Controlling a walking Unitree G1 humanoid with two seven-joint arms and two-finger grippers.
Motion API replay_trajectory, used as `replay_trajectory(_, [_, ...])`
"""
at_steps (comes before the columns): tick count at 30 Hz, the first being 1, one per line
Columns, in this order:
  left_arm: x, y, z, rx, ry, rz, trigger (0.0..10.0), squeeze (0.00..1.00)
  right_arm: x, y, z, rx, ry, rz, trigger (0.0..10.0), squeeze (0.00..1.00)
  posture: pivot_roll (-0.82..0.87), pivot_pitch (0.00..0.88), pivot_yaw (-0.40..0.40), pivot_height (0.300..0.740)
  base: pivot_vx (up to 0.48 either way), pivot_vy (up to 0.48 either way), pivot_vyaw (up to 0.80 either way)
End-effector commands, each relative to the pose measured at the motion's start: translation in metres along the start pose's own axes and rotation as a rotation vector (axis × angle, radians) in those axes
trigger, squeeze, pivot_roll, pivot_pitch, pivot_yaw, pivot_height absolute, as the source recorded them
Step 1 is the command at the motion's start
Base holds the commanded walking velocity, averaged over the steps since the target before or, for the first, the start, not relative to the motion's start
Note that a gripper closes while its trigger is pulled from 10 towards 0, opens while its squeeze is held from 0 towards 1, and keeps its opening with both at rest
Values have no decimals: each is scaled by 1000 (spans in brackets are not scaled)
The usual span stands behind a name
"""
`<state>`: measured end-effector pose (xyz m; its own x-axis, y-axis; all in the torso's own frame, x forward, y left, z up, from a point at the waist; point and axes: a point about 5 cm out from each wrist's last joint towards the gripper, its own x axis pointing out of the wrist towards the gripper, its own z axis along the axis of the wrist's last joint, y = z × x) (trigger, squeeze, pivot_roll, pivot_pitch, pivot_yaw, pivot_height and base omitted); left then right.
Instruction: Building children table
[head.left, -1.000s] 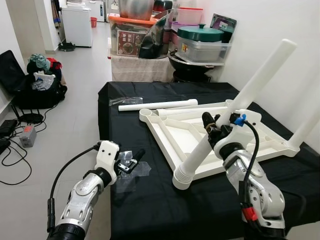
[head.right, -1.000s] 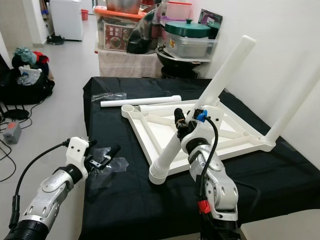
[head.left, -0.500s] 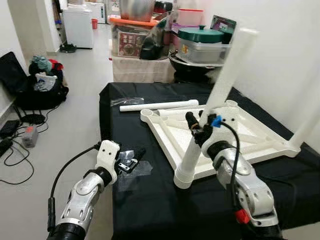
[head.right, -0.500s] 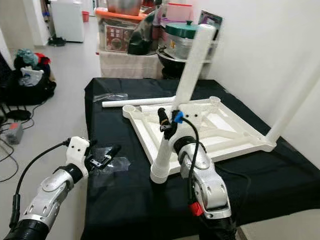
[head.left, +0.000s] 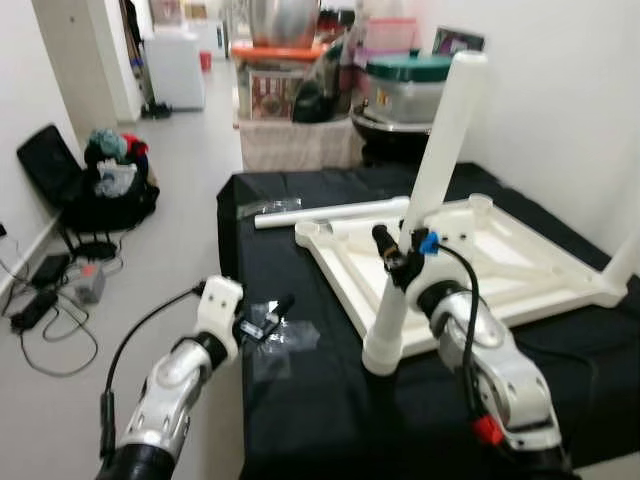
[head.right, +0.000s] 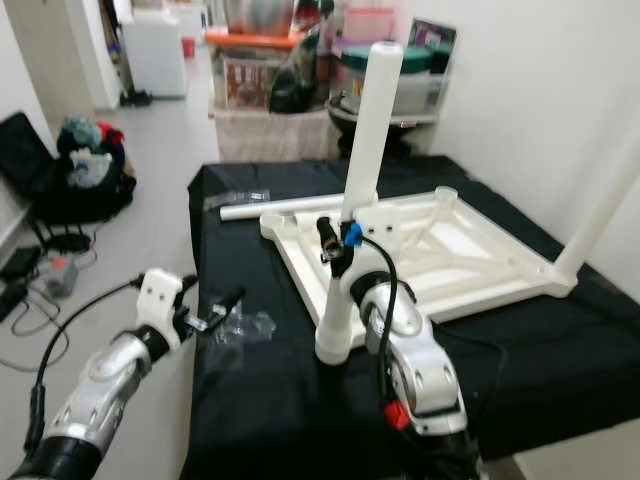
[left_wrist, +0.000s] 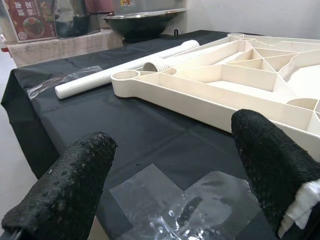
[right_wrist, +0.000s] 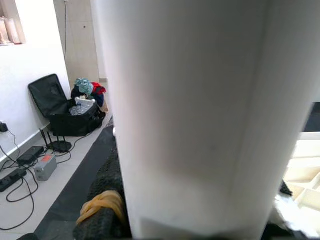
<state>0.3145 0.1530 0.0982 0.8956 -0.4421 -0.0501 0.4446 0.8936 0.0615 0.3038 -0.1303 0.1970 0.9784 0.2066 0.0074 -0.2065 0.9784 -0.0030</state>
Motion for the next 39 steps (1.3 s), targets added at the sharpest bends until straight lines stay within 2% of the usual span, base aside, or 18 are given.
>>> replay_trajectory(1, [0,-1,-2,10,15,-5,10000,0,-18,-7,-102,22,487,-48,0,0,36,0,-103,740,0,0,0])
replay_trajectory(39, [0,-1,-2,10,15,-5,10000,0,-18,-7,-102,22,487,-48,0,0,36,0,-103,740,0,0,0])
